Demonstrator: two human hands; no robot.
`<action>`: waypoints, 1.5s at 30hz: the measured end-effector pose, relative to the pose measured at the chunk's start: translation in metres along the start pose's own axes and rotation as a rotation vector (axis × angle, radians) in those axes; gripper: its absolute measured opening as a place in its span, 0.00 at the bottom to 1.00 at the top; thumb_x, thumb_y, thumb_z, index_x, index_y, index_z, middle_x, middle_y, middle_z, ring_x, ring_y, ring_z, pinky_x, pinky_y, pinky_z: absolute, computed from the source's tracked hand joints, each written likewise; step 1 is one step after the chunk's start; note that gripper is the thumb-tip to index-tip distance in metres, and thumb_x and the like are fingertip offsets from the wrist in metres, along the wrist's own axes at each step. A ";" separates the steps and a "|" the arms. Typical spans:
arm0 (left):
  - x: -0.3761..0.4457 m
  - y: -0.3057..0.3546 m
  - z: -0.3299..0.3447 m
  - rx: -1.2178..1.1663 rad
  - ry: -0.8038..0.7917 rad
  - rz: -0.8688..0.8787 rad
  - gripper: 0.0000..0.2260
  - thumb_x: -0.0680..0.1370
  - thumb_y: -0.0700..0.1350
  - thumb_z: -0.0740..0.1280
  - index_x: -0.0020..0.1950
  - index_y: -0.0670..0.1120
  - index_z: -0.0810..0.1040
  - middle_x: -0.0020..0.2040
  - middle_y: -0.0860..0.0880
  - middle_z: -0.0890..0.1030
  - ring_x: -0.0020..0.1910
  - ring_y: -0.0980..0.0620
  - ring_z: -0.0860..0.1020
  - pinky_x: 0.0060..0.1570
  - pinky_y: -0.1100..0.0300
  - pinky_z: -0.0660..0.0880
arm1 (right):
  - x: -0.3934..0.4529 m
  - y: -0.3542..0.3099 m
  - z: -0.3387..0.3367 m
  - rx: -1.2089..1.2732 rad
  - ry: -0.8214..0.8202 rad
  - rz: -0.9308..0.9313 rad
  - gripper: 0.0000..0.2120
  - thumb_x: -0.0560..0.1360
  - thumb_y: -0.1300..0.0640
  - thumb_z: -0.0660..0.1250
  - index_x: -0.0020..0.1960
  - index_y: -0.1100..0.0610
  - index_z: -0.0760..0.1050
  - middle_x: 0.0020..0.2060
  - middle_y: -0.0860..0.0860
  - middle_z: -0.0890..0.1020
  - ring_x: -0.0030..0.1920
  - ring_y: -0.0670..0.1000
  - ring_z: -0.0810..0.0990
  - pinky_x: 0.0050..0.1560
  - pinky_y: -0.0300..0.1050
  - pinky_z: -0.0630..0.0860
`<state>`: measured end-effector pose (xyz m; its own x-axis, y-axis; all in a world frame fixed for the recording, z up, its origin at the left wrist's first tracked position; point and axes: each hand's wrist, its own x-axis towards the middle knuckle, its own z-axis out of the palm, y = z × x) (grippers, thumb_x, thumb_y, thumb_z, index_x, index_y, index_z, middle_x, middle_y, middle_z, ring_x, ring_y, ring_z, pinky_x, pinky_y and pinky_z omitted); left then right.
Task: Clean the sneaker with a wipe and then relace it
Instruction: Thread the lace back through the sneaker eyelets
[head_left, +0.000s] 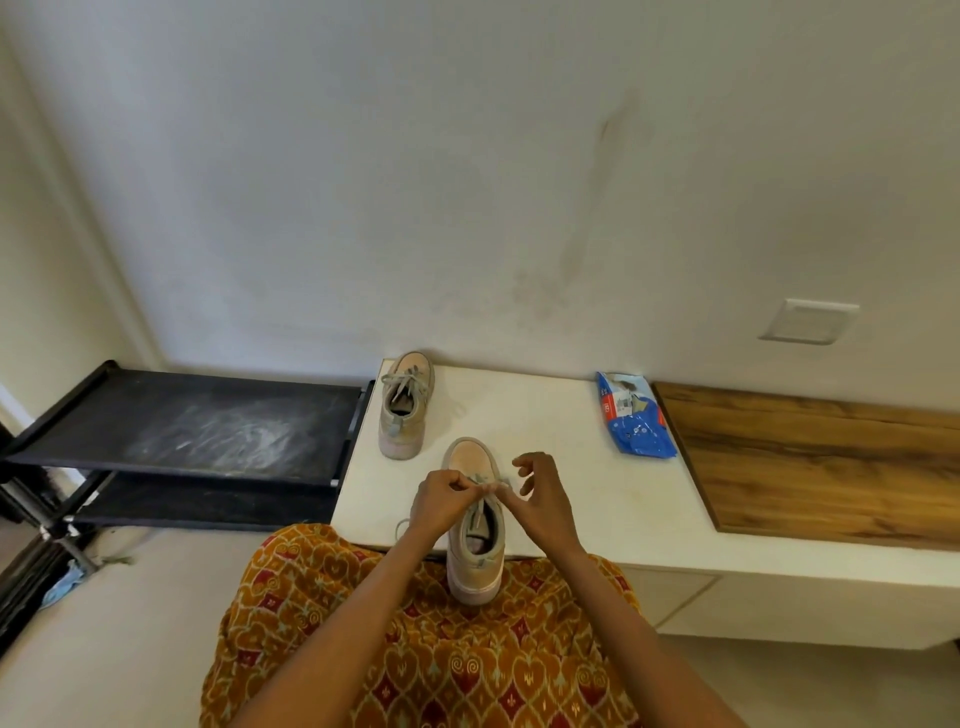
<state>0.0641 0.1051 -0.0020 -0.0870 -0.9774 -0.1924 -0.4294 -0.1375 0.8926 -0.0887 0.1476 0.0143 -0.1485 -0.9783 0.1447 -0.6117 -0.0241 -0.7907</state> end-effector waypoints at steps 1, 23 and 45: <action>0.000 0.001 0.000 0.003 0.000 -0.002 0.10 0.70 0.50 0.73 0.32 0.51 0.78 0.35 0.53 0.81 0.40 0.54 0.80 0.41 0.59 0.75 | 0.000 -0.005 -0.002 -0.127 0.003 -0.101 0.13 0.72 0.44 0.69 0.48 0.49 0.69 0.43 0.42 0.72 0.40 0.42 0.73 0.36 0.33 0.70; 0.007 0.005 -0.005 0.019 -0.048 -0.055 0.10 0.69 0.44 0.69 0.29 0.44 0.75 0.30 0.45 0.74 0.29 0.51 0.70 0.32 0.57 0.67 | 0.002 -0.035 0.020 -0.544 -0.335 0.032 0.21 0.71 0.47 0.69 0.57 0.59 0.69 0.53 0.56 0.74 0.48 0.54 0.76 0.44 0.45 0.71; 0.001 -0.002 0.003 0.099 0.030 0.103 0.08 0.74 0.48 0.70 0.49 0.46 0.84 0.48 0.48 0.84 0.47 0.52 0.80 0.47 0.61 0.73 | 0.004 0.000 0.012 -0.003 -0.143 0.272 0.12 0.72 0.51 0.65 0.41 0.58 0.82 0.36 0.54 0.84 0.38 0.54 0.83 0.46 0.56 0.80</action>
<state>0.0618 0.1052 -0.0052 -0.1092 -0.9901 -0.0887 -0.5066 -0.0213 0.8619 -0.0800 0.1411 0.0083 -0.1964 -0.9678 -0.1577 -0.5669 0.2433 -0.7871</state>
